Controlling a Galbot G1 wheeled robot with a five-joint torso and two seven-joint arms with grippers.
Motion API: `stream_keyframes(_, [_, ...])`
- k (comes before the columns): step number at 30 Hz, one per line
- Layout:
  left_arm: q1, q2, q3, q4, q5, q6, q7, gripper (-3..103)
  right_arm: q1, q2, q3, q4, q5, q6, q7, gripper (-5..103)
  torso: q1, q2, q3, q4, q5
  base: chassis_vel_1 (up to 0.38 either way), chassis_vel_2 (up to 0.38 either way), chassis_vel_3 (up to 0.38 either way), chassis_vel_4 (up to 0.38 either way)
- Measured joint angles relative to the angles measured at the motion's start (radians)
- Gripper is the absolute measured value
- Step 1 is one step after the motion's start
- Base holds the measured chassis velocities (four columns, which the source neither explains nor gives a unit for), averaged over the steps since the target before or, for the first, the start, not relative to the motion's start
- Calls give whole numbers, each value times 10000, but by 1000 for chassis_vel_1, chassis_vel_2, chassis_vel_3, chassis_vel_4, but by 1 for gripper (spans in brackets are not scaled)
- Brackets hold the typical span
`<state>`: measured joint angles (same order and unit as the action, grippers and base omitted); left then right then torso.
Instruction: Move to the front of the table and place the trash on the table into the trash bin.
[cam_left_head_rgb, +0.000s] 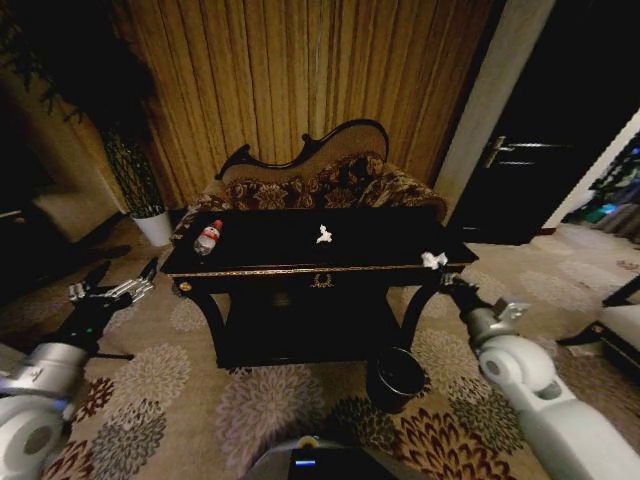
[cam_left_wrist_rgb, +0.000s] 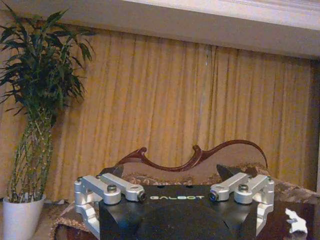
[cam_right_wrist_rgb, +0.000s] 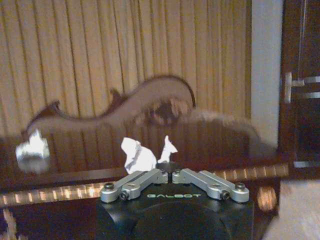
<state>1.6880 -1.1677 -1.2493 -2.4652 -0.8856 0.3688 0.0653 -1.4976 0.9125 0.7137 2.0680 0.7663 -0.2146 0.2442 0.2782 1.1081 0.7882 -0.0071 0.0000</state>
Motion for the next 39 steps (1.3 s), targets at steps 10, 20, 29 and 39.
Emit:
stream_keyframes(10, [24,-99,-104,-181,-37,0,-2,100,370,919,-1013,-2570,-676,-949,161,0,2,-2,2,1,0,0,0,0,0])
stream_keyframes(20, [44,-202,-147,-322,-32,3,-16,100,1151,1718,-1599,-5654,-2026,-448,-247,0,2,-2,2,0,-1,0,0,0,0])
stream_keyframes(29, [8,-270,37,-350,26,46,-51,100,1798,2458,-1694,-7364,-2846,-39,-548,0,2,-3,1,0,-2,0,0,0,0])
stream_keyframes(39, [65,-304,20,-352,37,49,-55,100,1983,2778,-1740,-7874,-3548,145,-603,11,2,-1,1,-1,-1,0,0,0,0])
